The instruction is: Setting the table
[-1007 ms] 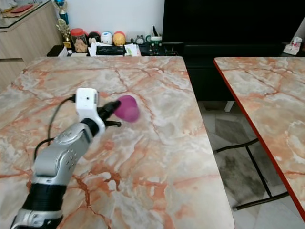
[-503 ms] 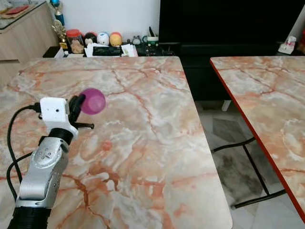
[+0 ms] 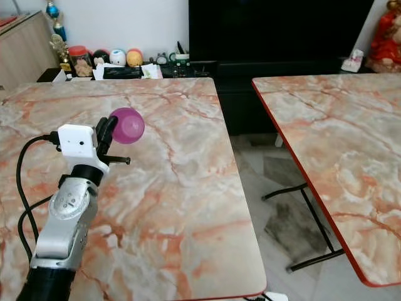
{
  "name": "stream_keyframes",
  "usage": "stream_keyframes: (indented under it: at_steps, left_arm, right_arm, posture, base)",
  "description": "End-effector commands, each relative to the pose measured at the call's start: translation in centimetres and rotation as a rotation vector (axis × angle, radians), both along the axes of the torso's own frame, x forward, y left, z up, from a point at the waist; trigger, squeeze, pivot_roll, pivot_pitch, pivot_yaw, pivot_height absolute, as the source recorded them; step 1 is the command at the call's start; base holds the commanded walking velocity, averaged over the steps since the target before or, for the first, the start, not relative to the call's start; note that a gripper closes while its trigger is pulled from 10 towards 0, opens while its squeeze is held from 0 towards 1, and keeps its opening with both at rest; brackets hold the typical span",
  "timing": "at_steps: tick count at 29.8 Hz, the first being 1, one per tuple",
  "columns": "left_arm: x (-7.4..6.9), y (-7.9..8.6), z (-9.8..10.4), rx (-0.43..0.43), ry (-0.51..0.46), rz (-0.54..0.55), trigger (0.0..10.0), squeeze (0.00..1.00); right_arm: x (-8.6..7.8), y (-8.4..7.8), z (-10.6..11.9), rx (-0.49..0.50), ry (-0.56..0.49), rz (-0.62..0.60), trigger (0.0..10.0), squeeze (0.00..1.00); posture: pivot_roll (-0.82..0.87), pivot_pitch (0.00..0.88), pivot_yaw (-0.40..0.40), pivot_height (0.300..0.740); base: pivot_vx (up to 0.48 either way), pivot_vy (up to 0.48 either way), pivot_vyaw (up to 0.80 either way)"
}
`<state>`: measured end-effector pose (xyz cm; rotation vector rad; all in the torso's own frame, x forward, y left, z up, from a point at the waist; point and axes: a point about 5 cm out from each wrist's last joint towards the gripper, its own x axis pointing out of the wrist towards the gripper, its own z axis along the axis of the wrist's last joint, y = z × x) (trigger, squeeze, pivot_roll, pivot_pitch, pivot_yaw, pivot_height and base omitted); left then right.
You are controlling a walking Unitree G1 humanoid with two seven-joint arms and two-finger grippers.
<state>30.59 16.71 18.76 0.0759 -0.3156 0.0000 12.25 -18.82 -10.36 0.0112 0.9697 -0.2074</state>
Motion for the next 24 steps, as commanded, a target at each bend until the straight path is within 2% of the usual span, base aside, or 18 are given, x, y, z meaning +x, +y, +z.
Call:
stream_keyframes:
  at_steps: [1,14,19,24]
  left_arm:
    - [0.2,-0.7,0.6,-0.005,-0.035,-0.017,10.0,0.00]
    - [0.7,-0.9,1.0,-0.022,-0.059,-0.016,10.0,0.00]
    - [0.9,-1.1,1.2,-0.030,-0.069,-0.017,10.0,0.00]
    - [1.2,-1.0,1.6,-0.032,-0.080,-0.009,10.0,0.00]
  right_arm:
    - [-0.5,-0.5,-0.1,0.001,0.019,-0.034,10.0,0.00]
    - [-1.0,-1.2,-0.2,-0.002,0.033,-0.040,10.0,0.00]
    - [-1.1,-0.9,-0.3,0.008,0.049,-0.050,10.0,0.00]
    - [-1.0,0.1,-0.4,0.021,0.055,-0.039,10.0,0.00]
  posture:
    - [0.07,0.000,-0.016,0.736]
    - [0.07,0.000,-0.020,0.736]
    - [0.08,0.000,-0.023,0.736]
    - [0.08,0.000,-0.025,0.736]
  base:
    - [0.000,-0.480,0.00]
    - [0.000,-0.480,0.00]
    - [0.000,-0.480,0.00]
    - [0.000,-0.480,-0.49]
